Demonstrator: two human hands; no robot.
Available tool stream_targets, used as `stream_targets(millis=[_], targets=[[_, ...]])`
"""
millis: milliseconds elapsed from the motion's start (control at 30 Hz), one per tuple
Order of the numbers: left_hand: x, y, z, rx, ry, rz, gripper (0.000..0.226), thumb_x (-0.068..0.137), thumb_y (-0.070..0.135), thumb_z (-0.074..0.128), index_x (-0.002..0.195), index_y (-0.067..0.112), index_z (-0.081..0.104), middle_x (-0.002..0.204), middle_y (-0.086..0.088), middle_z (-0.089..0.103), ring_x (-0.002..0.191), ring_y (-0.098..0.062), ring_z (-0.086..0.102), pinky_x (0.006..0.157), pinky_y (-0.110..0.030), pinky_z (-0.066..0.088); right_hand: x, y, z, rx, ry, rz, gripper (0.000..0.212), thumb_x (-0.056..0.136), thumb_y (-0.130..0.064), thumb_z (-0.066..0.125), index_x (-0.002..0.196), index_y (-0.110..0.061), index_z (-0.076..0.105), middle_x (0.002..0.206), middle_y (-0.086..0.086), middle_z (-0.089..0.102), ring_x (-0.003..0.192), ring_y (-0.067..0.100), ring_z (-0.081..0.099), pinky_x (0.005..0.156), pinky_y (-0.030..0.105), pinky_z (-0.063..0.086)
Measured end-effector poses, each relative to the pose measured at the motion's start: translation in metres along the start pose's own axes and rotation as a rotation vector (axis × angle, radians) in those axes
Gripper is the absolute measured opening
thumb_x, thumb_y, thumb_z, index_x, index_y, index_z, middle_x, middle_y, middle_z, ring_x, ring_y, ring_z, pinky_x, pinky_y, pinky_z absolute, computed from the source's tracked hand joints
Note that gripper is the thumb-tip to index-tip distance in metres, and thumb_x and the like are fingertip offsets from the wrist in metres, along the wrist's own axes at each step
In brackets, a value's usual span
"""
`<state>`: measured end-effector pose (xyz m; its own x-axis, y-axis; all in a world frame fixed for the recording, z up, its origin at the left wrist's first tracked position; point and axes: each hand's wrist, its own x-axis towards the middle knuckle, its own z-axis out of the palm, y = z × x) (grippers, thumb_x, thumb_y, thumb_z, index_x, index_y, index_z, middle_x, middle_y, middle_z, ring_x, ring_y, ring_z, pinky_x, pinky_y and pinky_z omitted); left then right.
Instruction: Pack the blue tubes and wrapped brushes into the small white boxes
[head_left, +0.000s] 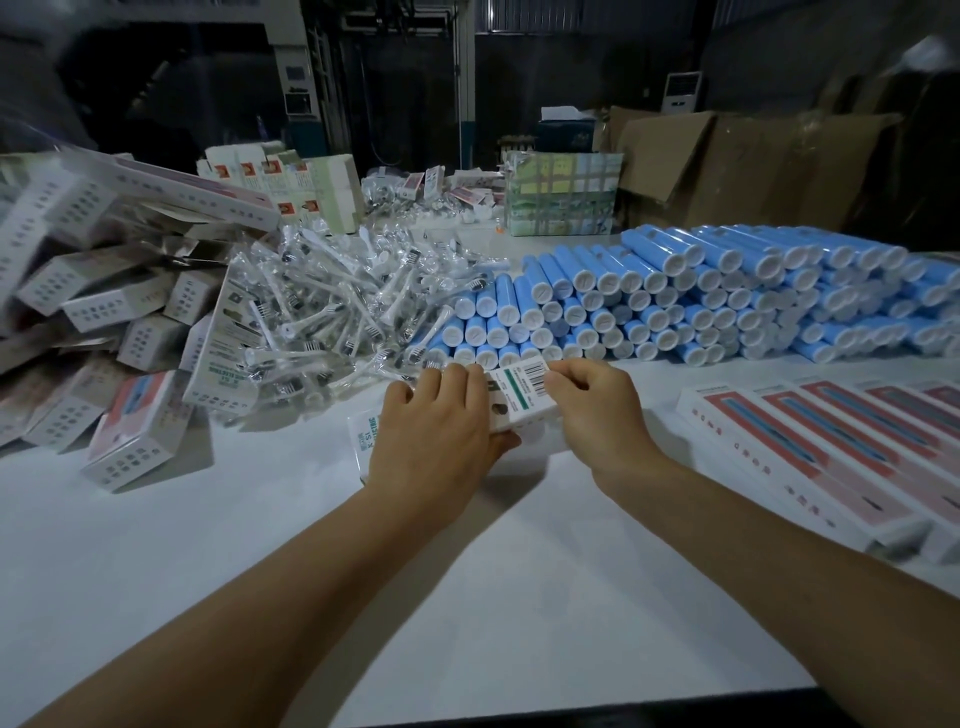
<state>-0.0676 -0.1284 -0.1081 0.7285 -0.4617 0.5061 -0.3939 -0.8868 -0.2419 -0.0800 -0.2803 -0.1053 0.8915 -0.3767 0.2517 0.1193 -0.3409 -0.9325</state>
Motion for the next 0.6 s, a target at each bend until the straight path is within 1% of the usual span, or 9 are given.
stream_targets(millis=[67,100,167,233,267,333,367,433,600], targets=[[0.002,0.0,0.0,-0.032,-0.005,-0.024,0.072,0.086,0.064,0.032,0.131,0.01,0.045,0.121,-0.006,0.056,0.106,-0.025,0.052,0.08,-0.036,0.038,0.0,-0.002,-0.002,-0.061,0.034,-0.061,0.02,0.094,-0.019,0.056,0.078,-0.021,0.068,0.087,-0.006,0.063,0.078,0.008,0.063,0.065,0.022,0.056],[0.002,0.0,-0.001,-0.059,0.002,-0.047,0.074,0.084,0.065,0.03,0.132,0.01,0.044,0.121,-0.006,0.055,0.106,-0.026,0.052,0.08,-0.036,0.038,0.001,-0.005,-0.003,-0.102,0.086,-0.106,0.011,0.092,-0.023,0.059,0.09,-0.024,0.07,0.098,-0.003,0.059,0.089,0.012,0.062,0.072,0.024,0.056],[0.004,0.0,-0.004,-0.132,0.042,-0.096,0.073,0.082,0.065,0.032,0.126,0.009,0.048,0.114,-0.007,0.057,0.101,-0.027,0.054,0.076,-0.036,0.037,0.005,-0.006,-0.004,-0.152,0.22,-0.12,0.052,0.084,-0.032,0.07,0.132,-0.022,0.052,0.118,-0.003,0.043,0.116,0.021,0.049,0.095,0.034,0.048],[0.005,0.0,-0.006,-0.162,0.073,-0.123,0.071,0.08,0.066,0.033,0.12,0.01,0.05,0.109,-0.006,0.058,0.098,-0.027,0.053,0.073,-0.036,0.035,0.006,-0.01,-0.003,0.158,0.222,0.083,0.086,0.077,-0.031,0.077,0.146,-0.028,0.027,0.133,0.0,0.041,0.124,0.022,0.046,0.1,0.041,0.045],[0.005,0.001,-0.007,-0.154,0.064,-0.127,0.073,0.08,0.067,0.029,0.121,0.011,0.049,0.111,-0.005,0.057,0.099,-0.026,0.052,0.074,-0.035,0.035,0.004,-0.014,-0.001,0.445,0.16,0.225,0.084,0.076,-0.026,0.078,0.145,-0.028,0.029,0.131,0.005,0.051,0.118,0.024,0.054,0.094,0.042,0.05],[0.006,0.002,-0.006,-0.136,0.031,-0.116,0.077,0.079,0.069,0.022,0.129,0.013,0.042,0.119,-0.003,0.053,0.107,-0.024,0.05,0.078,-0.034,0.035,0.002,-0.017,0.003,0.958,-0.044,0.492,0.05,0.076,-0.019,0.074,0.122,-0.015,0.055,0.106,0.014,0.068,0.096,0.027,0.066,0.084,0.041,0.057],[0.007,0.004,-0.005,-0.144,0.021,-0.104,0.079,0.08,0.069,0.02,0.131,0.013,0.04,0.123,-0.002,0.052,0.109,-0.023,0.048,0.081,-0.034,0.035,0.001,-0.018,0.003,1.059,-0.106,0.526,0.032,0.078,-0.017,0.07,0.108,-0.011,0.061,0.098,0.015,0.07,0.091,0.028,0.067,0.083,0.04,0.057],[0.006,0.005,-0.005,-0.183,0.014,-0.081,0.078,0.081,0.068,0.022,0.133,0.013,0.04,0.124,-0.003,0.051,0.111,-0.023,0.048,0.083,-0.035,0.036,0.003,-0.015,0.004,1.076,-0.146,0.44,0.016,0.084,-0.011,0.062,0.099,-0.012,0.062,0.087,0.013,0.071,0.082,0.025,0.068,0.078,0.036,0.057],[0.004,0.007,-0.013,-0.281,0.041,-0.066,0.076,0.081,0.064,0.035,0.127,0.005,0.05,0.113,-0.009,0.057,0.1,-0.03,0.053,0.077,-0.04,0.04,0.005,-0.012,0.002,0.784,-0.029,0.097,0.015,0.086,-0.003,0.057,0.089,-0.013,0.068,0.077,0.004,0.072,0.074,0.019,0.071,0.061,0.026,0.057]])
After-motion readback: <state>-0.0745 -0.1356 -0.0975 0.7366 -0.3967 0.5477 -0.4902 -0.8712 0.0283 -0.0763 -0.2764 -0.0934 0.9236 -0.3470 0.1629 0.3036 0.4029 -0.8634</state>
